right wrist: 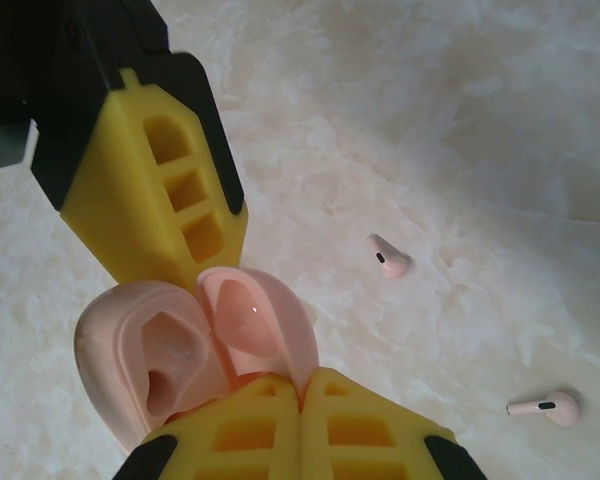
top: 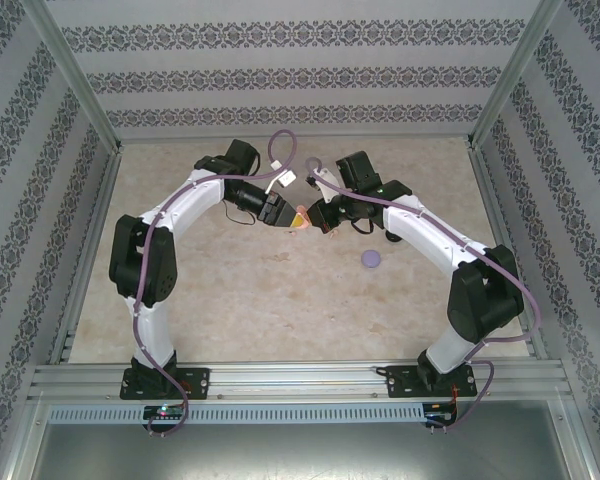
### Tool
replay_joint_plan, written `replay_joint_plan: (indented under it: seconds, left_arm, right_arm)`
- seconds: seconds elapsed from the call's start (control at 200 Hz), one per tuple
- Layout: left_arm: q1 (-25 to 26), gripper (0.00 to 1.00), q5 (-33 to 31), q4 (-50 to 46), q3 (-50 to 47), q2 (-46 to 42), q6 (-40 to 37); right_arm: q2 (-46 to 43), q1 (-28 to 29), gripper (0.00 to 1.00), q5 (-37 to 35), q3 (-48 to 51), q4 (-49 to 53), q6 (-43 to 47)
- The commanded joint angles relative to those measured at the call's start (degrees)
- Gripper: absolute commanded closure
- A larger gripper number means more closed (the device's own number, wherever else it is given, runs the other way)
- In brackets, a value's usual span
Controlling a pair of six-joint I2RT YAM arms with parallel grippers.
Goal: Insert the wireless bluetooth earbuds into the charging case
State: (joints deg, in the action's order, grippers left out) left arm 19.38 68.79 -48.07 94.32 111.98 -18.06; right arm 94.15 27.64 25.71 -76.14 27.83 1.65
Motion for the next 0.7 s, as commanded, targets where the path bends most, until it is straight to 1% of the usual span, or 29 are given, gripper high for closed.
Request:
replay_joint_plan:
  seconds: [0.0,0.445,0.59,0.694]
  left_arm:
    - [-0.19,0.51,1.95,-2.42,0.52,1.23,-2.24]
    - [-0.2,0.66,2.26,-1.16,0.26,1.4,-1.29]
    - [-0.2,0.76,2.59,-0.57,0.07,1.31,-0.79]
    - [-0.21,0.87,3.25,0.27,-0.23,1.26,-0.41]
  right_arm:
    - [-0.28,0.66,1.0,0.42,-1.73,-1.19,-0.75]
    - [-0.48,0.69,1.0,0.96,-1.82,-1.53,-0.98]
    - [-0.49,0.84,1.0,1.05,-1.74,-1.69,-1.22]
    - [-0.85,0.77,1.0,0.58,-1.95,-1.99,-1.85]
